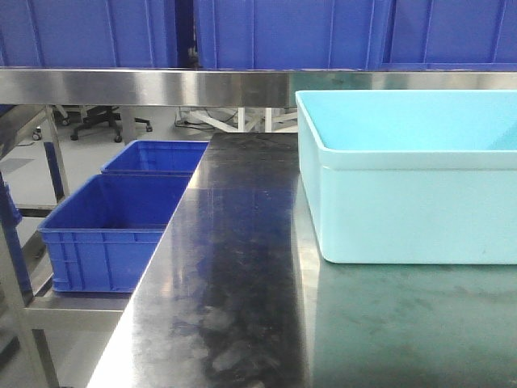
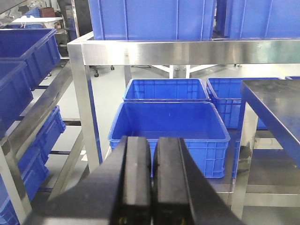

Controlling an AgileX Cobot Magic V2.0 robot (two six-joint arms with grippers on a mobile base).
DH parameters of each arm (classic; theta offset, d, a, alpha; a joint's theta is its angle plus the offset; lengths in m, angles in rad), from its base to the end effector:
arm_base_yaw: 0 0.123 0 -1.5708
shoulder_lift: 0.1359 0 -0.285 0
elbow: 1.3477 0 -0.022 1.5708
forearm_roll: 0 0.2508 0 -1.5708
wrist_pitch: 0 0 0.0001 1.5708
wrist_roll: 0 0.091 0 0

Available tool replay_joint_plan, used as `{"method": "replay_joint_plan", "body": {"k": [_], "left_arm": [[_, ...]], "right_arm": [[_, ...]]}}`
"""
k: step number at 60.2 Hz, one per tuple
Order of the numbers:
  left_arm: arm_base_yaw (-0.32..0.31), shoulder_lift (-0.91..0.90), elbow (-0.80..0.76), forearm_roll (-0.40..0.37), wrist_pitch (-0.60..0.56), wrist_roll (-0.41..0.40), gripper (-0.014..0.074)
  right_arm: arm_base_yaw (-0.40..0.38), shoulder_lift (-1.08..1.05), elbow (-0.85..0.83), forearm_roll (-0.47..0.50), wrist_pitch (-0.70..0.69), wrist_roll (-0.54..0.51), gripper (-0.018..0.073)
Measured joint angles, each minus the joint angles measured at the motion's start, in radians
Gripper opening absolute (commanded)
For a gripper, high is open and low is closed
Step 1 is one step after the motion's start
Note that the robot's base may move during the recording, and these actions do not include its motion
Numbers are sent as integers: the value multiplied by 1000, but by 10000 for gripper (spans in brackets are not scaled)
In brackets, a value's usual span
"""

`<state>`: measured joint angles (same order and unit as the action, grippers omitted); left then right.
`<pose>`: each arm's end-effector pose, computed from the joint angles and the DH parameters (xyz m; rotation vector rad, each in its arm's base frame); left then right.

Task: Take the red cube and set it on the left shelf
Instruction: 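Close the right gripper on the red cube and lift it, then turn the base away from the table holding the red cube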

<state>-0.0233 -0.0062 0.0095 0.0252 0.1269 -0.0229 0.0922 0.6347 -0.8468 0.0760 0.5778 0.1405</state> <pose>0.0564 -0.0010 0.1988 0.0180 1.6137 -0.0138 0.1153 0.0145 0.3915 0.0748 1.8533 0.2448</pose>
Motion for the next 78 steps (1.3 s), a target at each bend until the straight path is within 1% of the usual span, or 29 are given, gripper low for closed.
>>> {"method": "replay_joint_plan", "body": {"k": [10, 16, 23, 29, 42, 55, 65, 78], "left_arm": [[0, 0, 0, 0, 0, 0, 102], [0, 0, 0, 0, 0, 0, 102], [0, 0, 0, 0, 0, 0, 102], [0, 0, 0, 0, 0, 0, 102], [0, 0, 0, 0, 0, 0, 102], [0, 0, 0, 0, 0, 0, 102], [0, 0, 0, 0, 0, 0, 102], [0, 0, 0, 0, 0, 0, 102]], "right_arm": [[0, -134, 139, 16, 2, 0, 55], [0, -203, 204, 53, 4, 0, 55], [0, -268, 256, 86, 4, 0, 55], [0, -307, 286, 92, 4, -11, 55], [6, -331, 299, 95, 6, -35, 55], [78, -316, 299, 138, -30, -44, 55], [129, -267, 299, 146, -36, -59, 55], [133, -257, 299, 146, -38, -63, 55]]}}
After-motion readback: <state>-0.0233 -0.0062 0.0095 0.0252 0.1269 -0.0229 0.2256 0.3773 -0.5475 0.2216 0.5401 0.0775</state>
